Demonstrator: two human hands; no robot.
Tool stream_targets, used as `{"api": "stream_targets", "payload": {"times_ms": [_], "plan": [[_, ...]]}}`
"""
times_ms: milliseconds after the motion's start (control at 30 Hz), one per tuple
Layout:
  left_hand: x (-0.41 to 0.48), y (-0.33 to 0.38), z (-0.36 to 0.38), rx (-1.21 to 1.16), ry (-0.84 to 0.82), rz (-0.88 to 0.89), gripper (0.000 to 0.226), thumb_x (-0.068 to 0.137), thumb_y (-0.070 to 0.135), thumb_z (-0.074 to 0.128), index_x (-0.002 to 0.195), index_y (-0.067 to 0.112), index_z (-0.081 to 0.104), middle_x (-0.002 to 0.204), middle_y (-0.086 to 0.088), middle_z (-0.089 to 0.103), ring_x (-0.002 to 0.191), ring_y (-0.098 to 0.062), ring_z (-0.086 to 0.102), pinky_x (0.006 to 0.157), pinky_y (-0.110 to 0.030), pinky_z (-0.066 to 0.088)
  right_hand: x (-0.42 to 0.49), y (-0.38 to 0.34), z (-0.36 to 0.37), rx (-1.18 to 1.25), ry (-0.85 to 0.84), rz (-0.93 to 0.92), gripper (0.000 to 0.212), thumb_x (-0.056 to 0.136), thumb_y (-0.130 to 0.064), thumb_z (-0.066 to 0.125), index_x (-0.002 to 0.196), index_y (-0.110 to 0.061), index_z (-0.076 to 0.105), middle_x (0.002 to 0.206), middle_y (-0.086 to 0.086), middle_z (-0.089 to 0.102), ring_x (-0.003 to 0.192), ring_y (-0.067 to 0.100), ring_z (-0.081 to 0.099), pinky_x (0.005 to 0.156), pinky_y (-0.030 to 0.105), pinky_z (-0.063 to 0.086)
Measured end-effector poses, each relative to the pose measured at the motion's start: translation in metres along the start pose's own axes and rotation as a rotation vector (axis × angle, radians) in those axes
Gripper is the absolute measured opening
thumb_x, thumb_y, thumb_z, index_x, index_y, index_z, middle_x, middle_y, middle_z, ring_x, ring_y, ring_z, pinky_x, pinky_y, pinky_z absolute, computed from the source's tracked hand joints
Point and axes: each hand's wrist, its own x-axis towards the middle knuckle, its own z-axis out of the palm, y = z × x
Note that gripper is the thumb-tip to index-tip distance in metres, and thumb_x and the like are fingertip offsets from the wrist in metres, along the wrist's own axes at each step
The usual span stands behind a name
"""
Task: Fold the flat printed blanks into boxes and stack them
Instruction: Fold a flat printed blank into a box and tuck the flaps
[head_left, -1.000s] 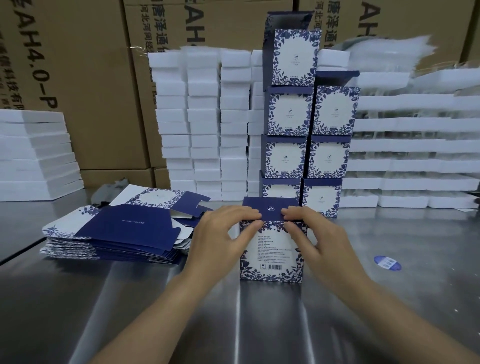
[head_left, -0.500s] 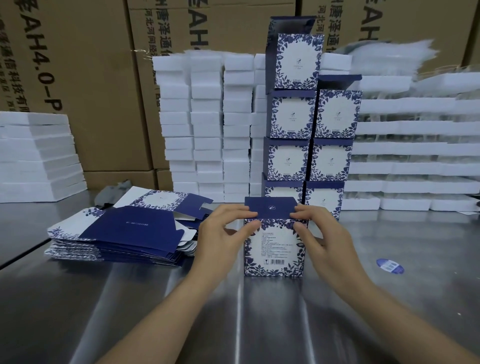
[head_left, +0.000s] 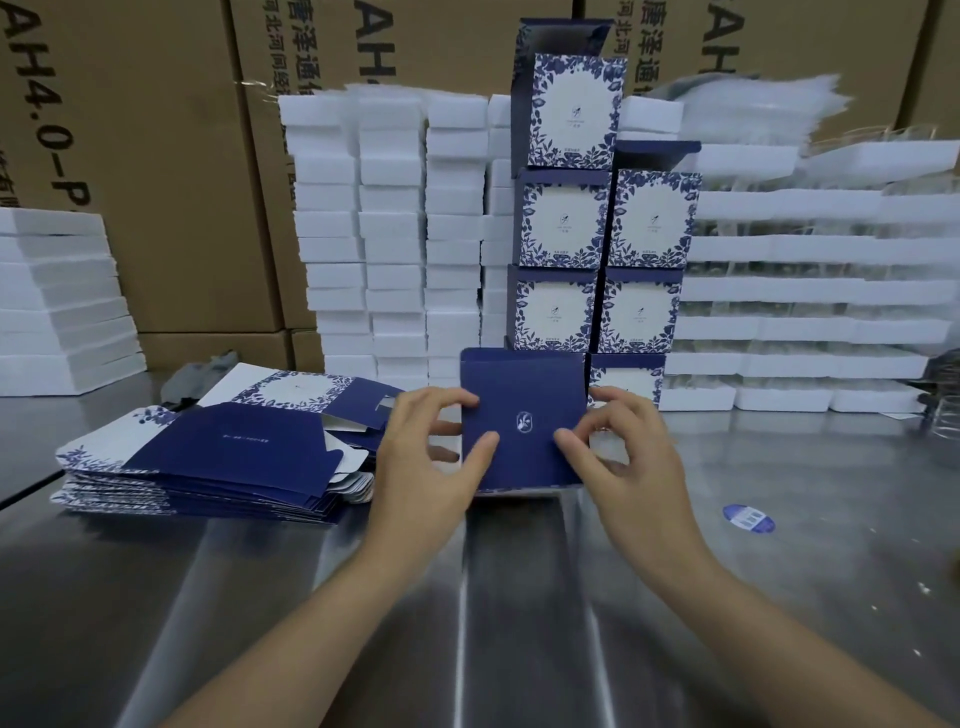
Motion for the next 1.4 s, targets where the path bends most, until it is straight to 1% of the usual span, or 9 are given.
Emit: {"api": "stream_targets", "payload": {"times_ms": [100,167,333,567,800,900,1067,1267,1400], "plan": [[-0.007,-0.012,0.0,0.148,-0.223,0.024,0.081,0.085,0.013,0.081,0.143,0.057,0.047,0.143,0.022,0.04,0.101,-0.008,0.061,0.083,-0.026,0.059,-0.005,0.014,0.0,-0.093,-0.166,0.036,0.067,0.088,0.001,0.079,0.13,-0.046,0.058,0.144,-0.016,0.041,0.122,0.008,0.06,0.096,0.04,0.061],[-0.009,-0.018,-0.002,0.25,-0.318,0.054,0.08,0.085,0.024,0.078,0.148,0.058,0.041,0.15,0.024,0.036,0.101,-0.004,0.058,0.093,-0.031,0.056,-0.007,0.022,-0.001,-0.228,-0.261,0.038,0.08,0.087,0.001,0.078,0.142,-0.05,0.051,0.15,-0.014,0.038,0.128,0.01,0.056,0.103,0.041,0.056],[-0.008,-0.015,-0.002,0.312,-0.265,0.047,0.052,0.092,0.059,0.061,0.143,0.051,0.053,0.151,0.027,0.039,0.13,0.006,0.046,0.108,-0.029,0.048,-0.006,0.025,-0.001,-0.238,-0.248,0.023,0.052,0.096,-0.026,0.075,0.138,-0.05,0.055,0.144,-0.015,0.043,0.124,0.008,0.056,0.105,0.04,0.054],[-0.01,-0.004,-0.003,0.239,-0.233,0.152,0.032,0.103,0.027,0.067,0.129,0.044,0.068,0.15,0.026,0.042,0.141,0.001,0.046,0.11,-0.016,0.04,-0.007,0.016,0.001,-0.294,-0.174,-0.062,0.018,0.1,-0.039,0.067,0.118,-0.04,0.062,0.142,-0.016,0.043,0.14,-0.004,0.04,0.111,0.01,0.029],[-0.008,0.001,-0.001,0.257,-0.19,0.169,0.009,0.097,0.032,0.075,0.104,0.032,0.078,0.14,0.018,0.055,0.133,-0.012,0.048,0.106,-0.014,0.034,-0.009,0.011,0.001,-0.36,-0.214,-0.176,0.008,0.104,-0.035,0.063,0.111,-0.034,0.067,0.147,-0.012,0.045,0.14,0.003,0.037,0.113,0.014,0.025],[-0.009,0.0,0.002,0.261,-0.213,0.174,0.007,0.098,0.03,0.073,0.1,0.029,0.079,0.137,0.017,0.057,0.131,-0.014,0.049,0.105,-0.024,0.039,-0.009,0.012,0.004,-0.398,-0.209,-0.258,0.007,0.105,-0.025,0.063,0.105,-0.024,0.07,0.14,-0.007,0.053,0.13,0.01,0.046,0.112,0.016,0.029],[-0.007,-0.001,-0.002,0.242,-0.211,0.144,0.016,0.094,0.045,0.069,0.106,0.036,0.075,0.139,0.021,0.052,0.136,-0.01,0.048,0.107,-0.017,0.036,-0.005,0.013,-0.001,-0.382,-0.198,-0.219,0.015,0.1,-0.042,0.06,0.104,-0.03,0.068,0.135,-0.013,0.053,0.131,0.008,0.046,0.11,0.022,0.033],[-0.004,-0.007,-0.005,0.2,-0.213,0.053,0.005,0.097,0.032,0.073,0.096,0.036,0.075,0.143,0.026,0.049,0.14,-0.003,0.038,0.109,-0.012,0.025,-0.001,0.018,-0.006,-0.419,-0.184,-0.228,0.012,0.099,-0.04,0.06,0.097,-0.031,0.067,0.139,-0.019,0.048,0.134,0.012,0.042,0.111,0.03,0.031],[-0.004,-0.009,-0.006,0.173,-0.192,0.03,0.022,0.093,0.029,0.079,0.111,0.039,0.072,0.145,0.023,0.048,0.141,-0.003,0.041,0.111,-0.032,0.042,0.001,0.019,-0.011,-0.43,-0.153,-0.217,0.04,0.091,-0.045,0.067,0.128,-0.033,0.062,0.145,-0.012,0.049,0.139,0.012,0.043,0.116,0.038,0.037]]}}
